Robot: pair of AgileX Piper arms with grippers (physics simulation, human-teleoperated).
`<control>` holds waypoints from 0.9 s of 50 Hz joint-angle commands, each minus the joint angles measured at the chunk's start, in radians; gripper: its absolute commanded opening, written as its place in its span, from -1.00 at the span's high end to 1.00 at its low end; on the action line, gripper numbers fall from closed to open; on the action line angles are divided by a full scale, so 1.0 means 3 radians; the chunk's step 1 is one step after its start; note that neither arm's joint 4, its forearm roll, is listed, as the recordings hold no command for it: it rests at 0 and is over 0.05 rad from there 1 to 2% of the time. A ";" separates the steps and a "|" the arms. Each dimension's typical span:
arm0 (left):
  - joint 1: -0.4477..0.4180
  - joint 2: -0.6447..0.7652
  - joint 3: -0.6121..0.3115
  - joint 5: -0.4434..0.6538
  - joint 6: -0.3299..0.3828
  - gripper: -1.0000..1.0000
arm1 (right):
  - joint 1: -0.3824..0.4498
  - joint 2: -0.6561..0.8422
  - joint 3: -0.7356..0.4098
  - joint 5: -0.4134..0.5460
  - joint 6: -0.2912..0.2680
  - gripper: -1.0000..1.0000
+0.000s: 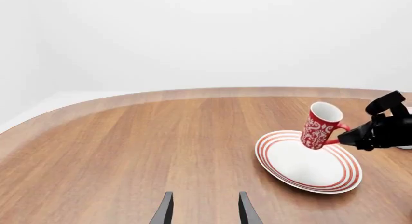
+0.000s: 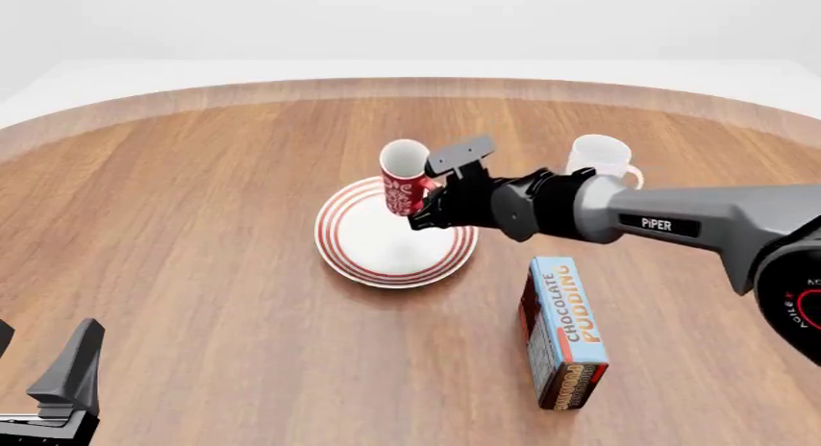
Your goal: Pick up the red mug and put it on the plate
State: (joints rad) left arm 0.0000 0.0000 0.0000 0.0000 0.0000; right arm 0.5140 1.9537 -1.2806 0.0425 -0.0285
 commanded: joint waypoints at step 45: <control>0.0000 0.0000 0.0000 0.0000 0.0000 -1.00 | -0.0003 0.0562 -0.0400 -0.0042 0.0113 1.00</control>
State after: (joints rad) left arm 0.0000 0.0000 0.0000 0.0000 0.0000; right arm 0.5148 2.1110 -1.3878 0.0325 -0.0037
